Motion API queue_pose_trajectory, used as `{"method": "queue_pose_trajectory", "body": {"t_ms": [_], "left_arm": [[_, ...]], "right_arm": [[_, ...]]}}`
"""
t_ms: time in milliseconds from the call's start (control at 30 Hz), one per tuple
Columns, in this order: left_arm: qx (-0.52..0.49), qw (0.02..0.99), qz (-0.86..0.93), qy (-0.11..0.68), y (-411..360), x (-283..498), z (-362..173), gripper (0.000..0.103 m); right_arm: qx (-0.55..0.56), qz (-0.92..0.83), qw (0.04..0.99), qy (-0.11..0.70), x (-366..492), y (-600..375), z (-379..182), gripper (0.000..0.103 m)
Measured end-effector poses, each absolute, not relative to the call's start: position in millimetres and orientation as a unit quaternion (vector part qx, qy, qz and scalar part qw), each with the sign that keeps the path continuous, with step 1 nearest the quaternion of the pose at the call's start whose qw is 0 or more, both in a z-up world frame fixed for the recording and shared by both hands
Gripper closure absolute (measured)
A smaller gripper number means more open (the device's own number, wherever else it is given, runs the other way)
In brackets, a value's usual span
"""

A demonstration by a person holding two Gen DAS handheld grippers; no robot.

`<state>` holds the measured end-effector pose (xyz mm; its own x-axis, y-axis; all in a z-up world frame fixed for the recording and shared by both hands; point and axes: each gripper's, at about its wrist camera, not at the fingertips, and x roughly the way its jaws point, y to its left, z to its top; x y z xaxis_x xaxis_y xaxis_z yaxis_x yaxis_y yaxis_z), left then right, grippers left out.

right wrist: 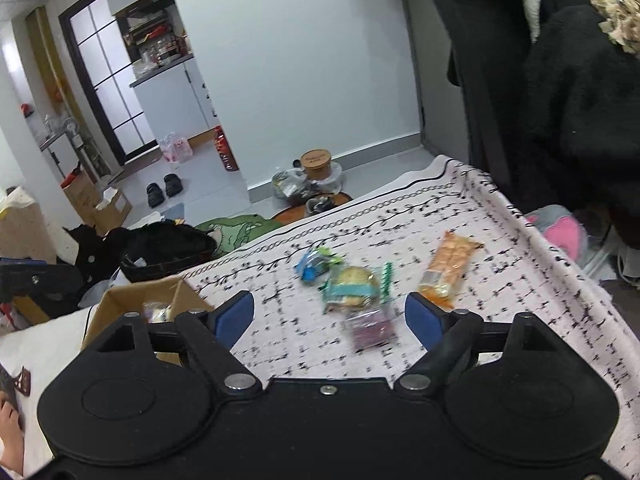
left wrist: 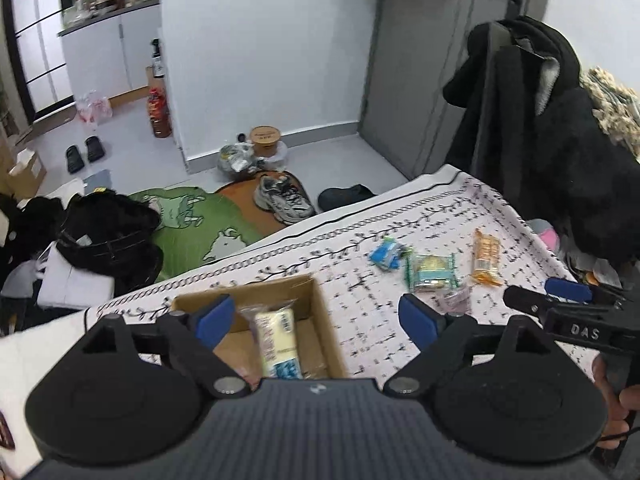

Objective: Organize snacks
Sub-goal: 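Move both tools back over the remaining snacks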

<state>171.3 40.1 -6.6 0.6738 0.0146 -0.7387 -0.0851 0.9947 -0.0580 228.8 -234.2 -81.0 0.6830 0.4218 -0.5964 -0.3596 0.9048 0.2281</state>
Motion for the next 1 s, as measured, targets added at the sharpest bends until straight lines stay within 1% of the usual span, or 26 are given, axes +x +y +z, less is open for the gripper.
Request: {"method": "queue_pose_trajectory", "body": {"t_ms": [133, 267, 433, 600, 733, 833, 900, 1000], "left_arm": [[-0.032, 0.911, 0.019, 0.41, 28, 186, -2, 0.014], [-0.012, 0.915, 0.027, 0.402, 21, 201, 6, 0.014], [-0.004, 0.918, 0.021, 0.396, 10, 222, 7, 0.014], [-0.009, 0.921, 0.009, 0.389, -5, 235, -8, 0.014], [-0.028, 0.917, 0.002, 0.398, -16, 246, -24, 0.014], [-0.034, 0.918, -0.009, 0.395, -28, 255, -38, 0.014], [-0.052, 0.917, -0.011, 0.394, -34, 259, -45, 0.014], [-0.08, 0.917, -0.023, 0.39, -42, 266, -57, 0.014]], "right_arm": [[0.057, 0.201, 0.918, 0.337, 243, -248, -79, 0.021], [0.074, 0.186, 0.92, 0.337, 258, -263, -80, 0.021], [0.093, 0.175, 0.917, 0.345, 268, -276, -95, 0.021], [0.096, 0.179, 0.909, 0.364, 270, -279, -107, 0.022], [0.107, 0.181, 0.901, 0.381, 276, -282, -114, 0.027], [0.112, 0.173, 0.9, 0.384, 280, -284, -119, 0.028], [0.104, 0.162, 0.903, 0.384, 283, -284, -121, 0.03], [0.104, 0.154, 0.904, 0.385, 288, -286, -125, 0.03]]}}
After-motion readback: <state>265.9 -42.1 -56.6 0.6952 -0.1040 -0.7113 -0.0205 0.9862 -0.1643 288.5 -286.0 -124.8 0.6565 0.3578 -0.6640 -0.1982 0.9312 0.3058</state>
